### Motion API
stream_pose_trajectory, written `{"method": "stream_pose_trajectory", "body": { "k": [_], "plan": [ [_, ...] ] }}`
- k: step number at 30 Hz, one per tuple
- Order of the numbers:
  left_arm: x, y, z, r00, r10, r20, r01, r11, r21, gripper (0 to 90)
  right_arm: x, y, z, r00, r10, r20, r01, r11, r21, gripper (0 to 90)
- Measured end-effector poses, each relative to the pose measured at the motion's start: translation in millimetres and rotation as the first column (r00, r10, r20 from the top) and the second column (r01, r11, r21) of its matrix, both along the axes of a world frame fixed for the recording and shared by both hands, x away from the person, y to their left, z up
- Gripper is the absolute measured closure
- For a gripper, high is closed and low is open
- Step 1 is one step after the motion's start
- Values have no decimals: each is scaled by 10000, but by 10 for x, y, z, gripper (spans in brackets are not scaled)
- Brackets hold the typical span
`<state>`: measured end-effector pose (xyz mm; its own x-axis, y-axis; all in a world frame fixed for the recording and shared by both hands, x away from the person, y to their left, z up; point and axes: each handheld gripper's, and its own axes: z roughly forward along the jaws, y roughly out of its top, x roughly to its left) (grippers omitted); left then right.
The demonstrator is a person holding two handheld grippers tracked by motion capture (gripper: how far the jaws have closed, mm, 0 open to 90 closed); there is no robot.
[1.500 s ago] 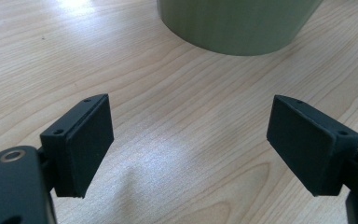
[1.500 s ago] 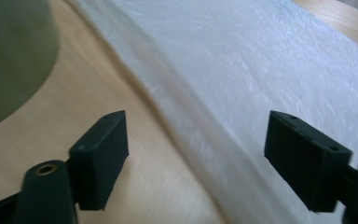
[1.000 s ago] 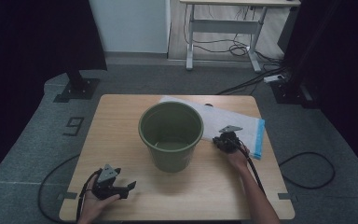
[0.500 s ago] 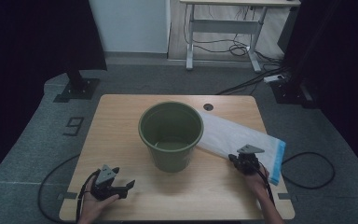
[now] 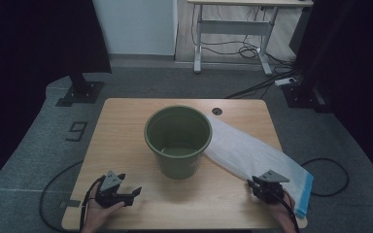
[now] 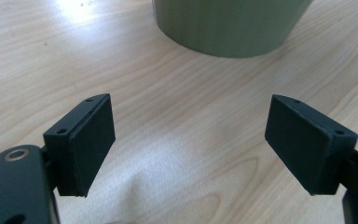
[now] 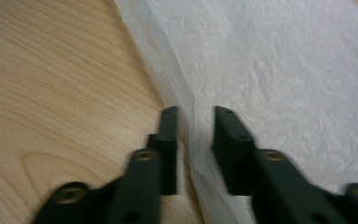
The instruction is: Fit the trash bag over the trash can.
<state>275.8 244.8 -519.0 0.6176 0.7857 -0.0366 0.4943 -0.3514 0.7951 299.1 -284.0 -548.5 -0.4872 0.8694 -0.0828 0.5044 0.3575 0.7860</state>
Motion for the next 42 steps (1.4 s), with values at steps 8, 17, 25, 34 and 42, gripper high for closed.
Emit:
{"method": "stream_pose_trajectory", "body": {
  "k": [8,17,25,34,42],
  "plan": [
    [38,-25,-5,10000,5,-63,-5,10000,15,157,318,486,211,9963,661,542,-691,9961,553,406],
    [-71,100,18,9969,777,136,-778,9969,87,157,842,1049,120,9892,1334,613,-1333,9911,-46,368],
    [-127,225,31,9917,1272,180,-1266,9915,-314,158,1008,1162,-29,9898,1390,299,-1381,9899,-306,373],
    [-93,253,34,9907,1351,132,-1347,9905,-282,158,1100,1212,-36,9891,1474,-51,-1475,9889,-154,540],
    [-51,230,19,9907,1352,145,-1352,9908,-37,158,1073,1115,31,9912,1316,-141,-1314,9913,104,886]
  ]
}}
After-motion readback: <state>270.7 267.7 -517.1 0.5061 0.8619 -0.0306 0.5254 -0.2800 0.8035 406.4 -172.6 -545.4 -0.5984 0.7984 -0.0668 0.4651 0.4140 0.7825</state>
